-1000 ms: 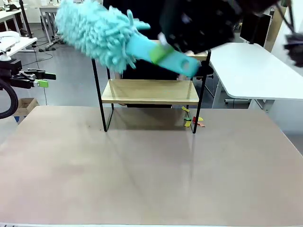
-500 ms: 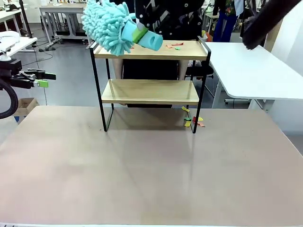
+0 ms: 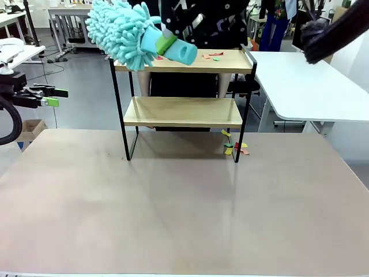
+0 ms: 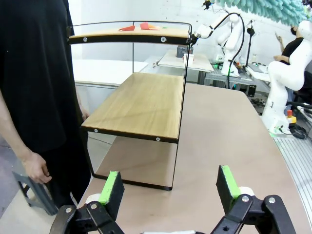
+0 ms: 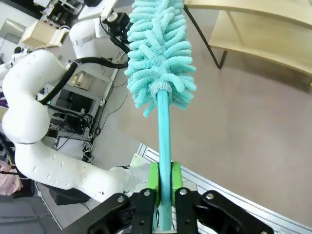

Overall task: Clean the shelf.
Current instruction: Clean the specific section of the Shelf indicated by the human with the Duster.

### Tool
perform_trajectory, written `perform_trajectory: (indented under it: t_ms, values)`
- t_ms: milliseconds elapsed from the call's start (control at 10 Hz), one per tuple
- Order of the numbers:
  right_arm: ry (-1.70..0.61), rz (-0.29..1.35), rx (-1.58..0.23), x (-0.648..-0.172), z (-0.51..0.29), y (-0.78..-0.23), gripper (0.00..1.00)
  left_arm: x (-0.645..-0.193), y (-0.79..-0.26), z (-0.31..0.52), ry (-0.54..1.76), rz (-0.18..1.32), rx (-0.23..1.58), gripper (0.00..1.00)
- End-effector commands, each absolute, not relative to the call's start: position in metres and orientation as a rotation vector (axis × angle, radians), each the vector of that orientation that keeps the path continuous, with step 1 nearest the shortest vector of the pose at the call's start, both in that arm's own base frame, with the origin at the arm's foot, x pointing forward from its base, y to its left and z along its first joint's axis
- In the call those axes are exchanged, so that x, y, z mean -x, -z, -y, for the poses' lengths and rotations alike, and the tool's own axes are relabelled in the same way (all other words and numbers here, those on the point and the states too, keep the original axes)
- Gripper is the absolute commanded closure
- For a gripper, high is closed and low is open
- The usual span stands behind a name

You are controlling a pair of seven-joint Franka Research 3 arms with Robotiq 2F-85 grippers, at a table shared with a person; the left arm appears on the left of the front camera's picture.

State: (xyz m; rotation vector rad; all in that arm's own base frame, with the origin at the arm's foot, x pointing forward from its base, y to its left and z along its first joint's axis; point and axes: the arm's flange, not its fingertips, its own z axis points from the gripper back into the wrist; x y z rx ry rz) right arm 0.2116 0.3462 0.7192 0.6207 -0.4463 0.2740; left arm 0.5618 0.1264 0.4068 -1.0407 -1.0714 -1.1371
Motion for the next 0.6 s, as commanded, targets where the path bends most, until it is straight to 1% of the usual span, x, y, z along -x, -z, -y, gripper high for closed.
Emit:
perform_trajectory:
  t_ms: [0,500]
  values:
    - [-0.167,0.53,-0.579,-0.23,-0.385,-0.736,0.87,-0.561,-0.409,-0.126,1.143,1.078,1.036,0.0]
    - [0.085,0.581,-0.452,-0.284,-0.471,-0.737,0.87,-0.561,-0.409,-0.126,1.143,1.078,1.036,0.0]
